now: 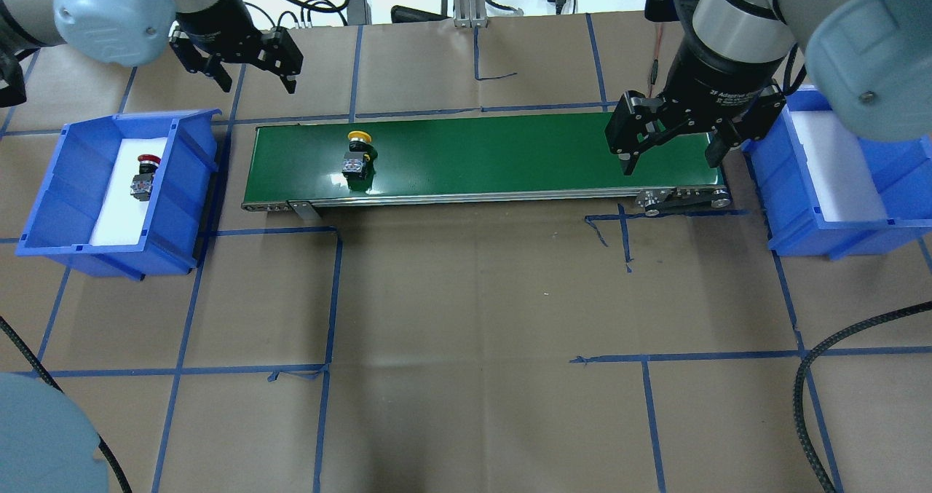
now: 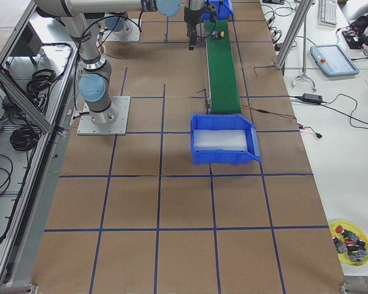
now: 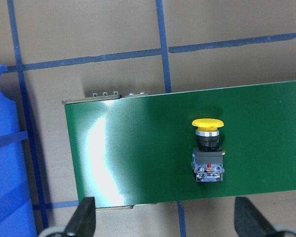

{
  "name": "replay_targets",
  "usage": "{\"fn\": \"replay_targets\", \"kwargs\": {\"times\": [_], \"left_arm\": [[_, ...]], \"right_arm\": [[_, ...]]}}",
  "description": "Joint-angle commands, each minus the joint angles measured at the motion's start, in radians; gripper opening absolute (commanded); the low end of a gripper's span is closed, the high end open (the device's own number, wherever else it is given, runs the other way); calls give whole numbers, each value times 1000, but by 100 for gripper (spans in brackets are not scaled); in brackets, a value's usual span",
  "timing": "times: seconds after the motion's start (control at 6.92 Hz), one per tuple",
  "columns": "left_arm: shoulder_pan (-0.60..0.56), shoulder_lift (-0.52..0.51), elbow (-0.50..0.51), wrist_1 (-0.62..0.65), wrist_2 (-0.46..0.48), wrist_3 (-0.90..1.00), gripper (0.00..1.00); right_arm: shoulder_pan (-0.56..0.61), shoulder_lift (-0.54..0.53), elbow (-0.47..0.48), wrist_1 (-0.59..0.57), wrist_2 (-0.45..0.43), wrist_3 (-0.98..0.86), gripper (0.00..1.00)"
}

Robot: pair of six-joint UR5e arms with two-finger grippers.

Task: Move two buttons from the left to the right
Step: 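Open the left gripper and lift it away from the yellow button, then move the left gripper back into the bin over the red button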

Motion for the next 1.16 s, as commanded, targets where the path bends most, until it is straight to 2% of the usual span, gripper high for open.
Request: {"fn": "replay_targets", "kwargs": {"times": [0.0, 0.58, 0.72, 1.01], "left_arm": [[136, -6, 8, -7, 0, 124, 100], [367, -47, 8, 9, 4, 421, 100], [403, -69, 10, 13, 1, 481, 100], [424, -89, -16, 54, -5, 482, 99]], "right_arm": [[0, 0, 1, 0, 0, -1, 100], [0, 1, 0, -5, -6, -1, 100], [0, 1, 0, -5, -6, -1, 100], [0, 1, 0, -3, -6, -1, 100]]}}
